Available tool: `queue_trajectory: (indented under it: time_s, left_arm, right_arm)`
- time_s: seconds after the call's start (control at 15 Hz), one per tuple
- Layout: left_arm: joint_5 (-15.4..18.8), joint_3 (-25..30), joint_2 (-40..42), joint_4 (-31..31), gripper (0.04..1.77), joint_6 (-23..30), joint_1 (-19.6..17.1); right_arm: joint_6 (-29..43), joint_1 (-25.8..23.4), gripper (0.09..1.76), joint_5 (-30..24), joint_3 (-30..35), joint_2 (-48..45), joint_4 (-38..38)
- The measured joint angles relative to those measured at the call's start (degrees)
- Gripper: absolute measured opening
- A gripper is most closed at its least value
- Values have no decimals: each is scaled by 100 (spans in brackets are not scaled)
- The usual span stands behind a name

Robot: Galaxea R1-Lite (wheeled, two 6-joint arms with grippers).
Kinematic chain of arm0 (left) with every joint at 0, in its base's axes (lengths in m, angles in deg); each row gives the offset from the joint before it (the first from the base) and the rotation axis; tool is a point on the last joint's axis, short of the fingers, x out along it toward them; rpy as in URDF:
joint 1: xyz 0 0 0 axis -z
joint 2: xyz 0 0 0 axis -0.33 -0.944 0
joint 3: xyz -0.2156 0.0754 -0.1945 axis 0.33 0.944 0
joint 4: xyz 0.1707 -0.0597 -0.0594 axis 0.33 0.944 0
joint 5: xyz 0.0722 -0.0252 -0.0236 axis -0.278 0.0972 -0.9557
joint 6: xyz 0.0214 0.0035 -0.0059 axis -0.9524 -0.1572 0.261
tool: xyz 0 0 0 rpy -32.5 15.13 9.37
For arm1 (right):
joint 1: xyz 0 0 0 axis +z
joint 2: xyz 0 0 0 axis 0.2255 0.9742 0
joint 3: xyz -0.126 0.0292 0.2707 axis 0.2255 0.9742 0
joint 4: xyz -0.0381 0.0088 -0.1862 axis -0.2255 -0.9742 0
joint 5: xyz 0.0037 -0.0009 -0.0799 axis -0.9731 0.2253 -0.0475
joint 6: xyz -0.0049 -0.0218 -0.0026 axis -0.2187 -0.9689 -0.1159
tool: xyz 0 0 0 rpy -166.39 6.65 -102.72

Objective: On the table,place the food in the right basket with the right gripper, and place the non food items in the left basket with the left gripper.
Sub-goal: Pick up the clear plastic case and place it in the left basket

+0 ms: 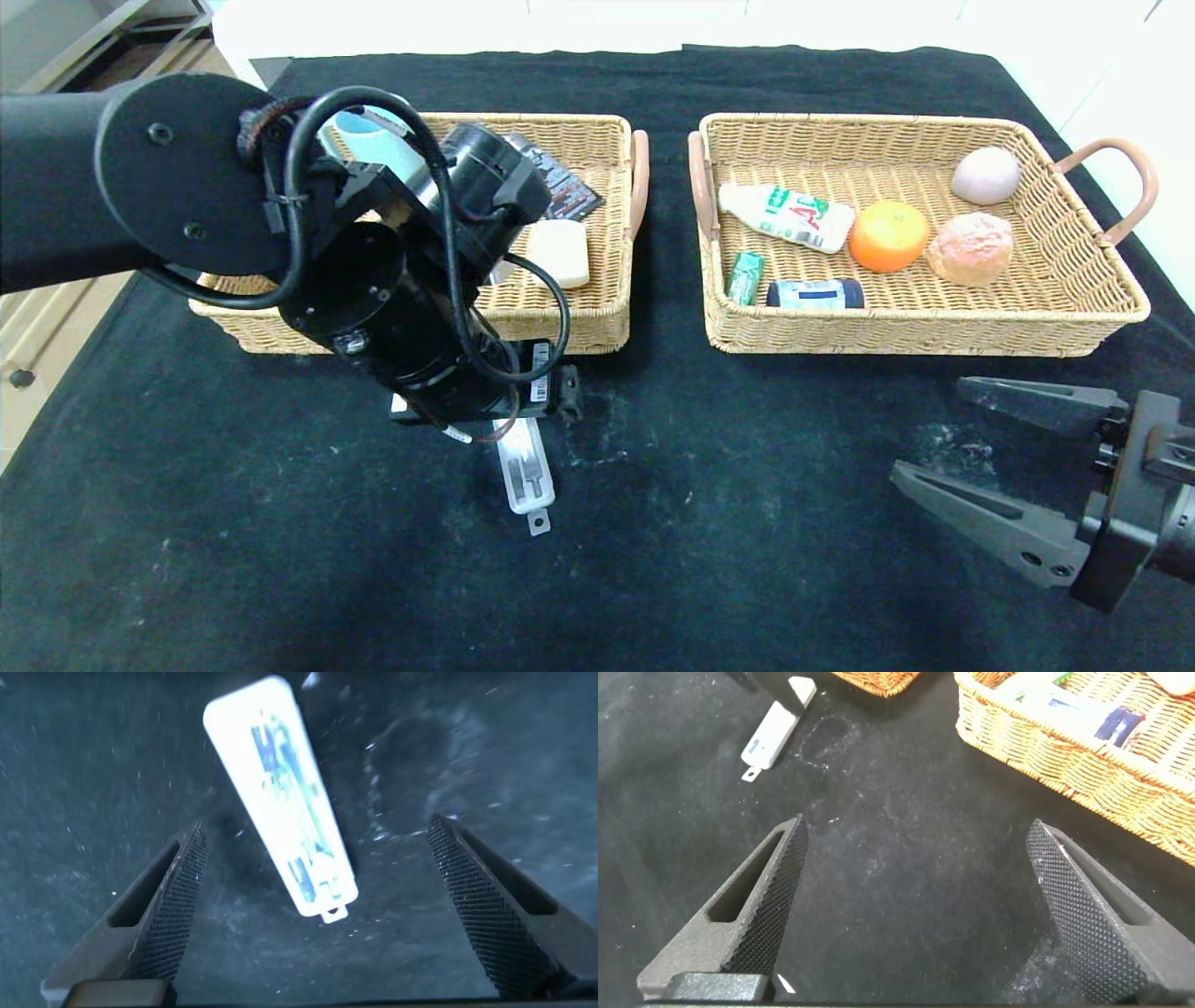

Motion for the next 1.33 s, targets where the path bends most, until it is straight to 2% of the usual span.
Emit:
queue_trajectory:
  time_s: [0.2, 0.33, 1.0, 1.07, 1.2, 1.33]
  left_arm:
    - [-9, 180, -83, -44, 171, 39, -4]
    - [-24, 191, -168, -46, 171, 193, -6]
    - [-28, 183, -293, -50, 172, 201, -2]
    - [-28, 183, -293, -50, 166, 204, -2]
    - [-35, 191, -297, -26, 131, 195, -4]
    - [-24, 201, -300, -15, 104, 185, -4]
  right_arm:
    - [0, 2, 171, 0, 6, -5, 0]
    - [0, 0, 171, -4, 6, -7, 0]
    - [0, 0, 171, 0, 0, -16, 0]
    - [0, 0, 171, 0, 0, -16, 0]
    - [1, 0, 171, -1, 6, -16, 2]
    - [0, 0, 171, -4, 6, -16, 0]
